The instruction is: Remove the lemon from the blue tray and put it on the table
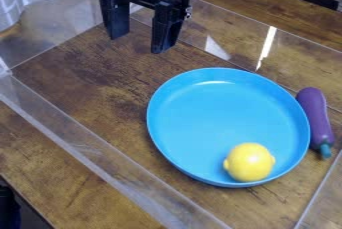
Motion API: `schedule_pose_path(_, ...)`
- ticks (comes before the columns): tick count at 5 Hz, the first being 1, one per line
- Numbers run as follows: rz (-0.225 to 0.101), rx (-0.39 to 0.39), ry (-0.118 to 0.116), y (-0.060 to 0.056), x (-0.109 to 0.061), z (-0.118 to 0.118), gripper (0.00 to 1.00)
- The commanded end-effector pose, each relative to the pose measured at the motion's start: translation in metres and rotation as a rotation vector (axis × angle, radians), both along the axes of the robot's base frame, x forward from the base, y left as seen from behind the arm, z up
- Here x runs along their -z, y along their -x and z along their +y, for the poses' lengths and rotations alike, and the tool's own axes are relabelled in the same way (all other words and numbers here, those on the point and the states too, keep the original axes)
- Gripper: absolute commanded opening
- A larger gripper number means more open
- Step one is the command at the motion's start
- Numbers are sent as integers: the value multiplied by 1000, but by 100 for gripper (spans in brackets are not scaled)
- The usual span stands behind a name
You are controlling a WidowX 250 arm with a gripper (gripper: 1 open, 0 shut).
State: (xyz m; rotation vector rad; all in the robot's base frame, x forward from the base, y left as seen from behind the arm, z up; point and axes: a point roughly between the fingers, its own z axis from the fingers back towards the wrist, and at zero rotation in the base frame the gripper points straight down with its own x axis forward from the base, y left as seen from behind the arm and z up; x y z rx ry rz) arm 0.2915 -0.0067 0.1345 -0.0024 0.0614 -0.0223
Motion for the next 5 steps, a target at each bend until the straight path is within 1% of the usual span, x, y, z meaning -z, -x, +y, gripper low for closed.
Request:
schedule_pose_path(1,14,15,2,0,6,-3,100)
schedule_pose_path(2,23,68,5,0,15,-14,100)
schedule_pose_path(4,24,244,13,0,29,-44,100)
schedule_pose_path(5,16,355,14,2,42,-62,100)
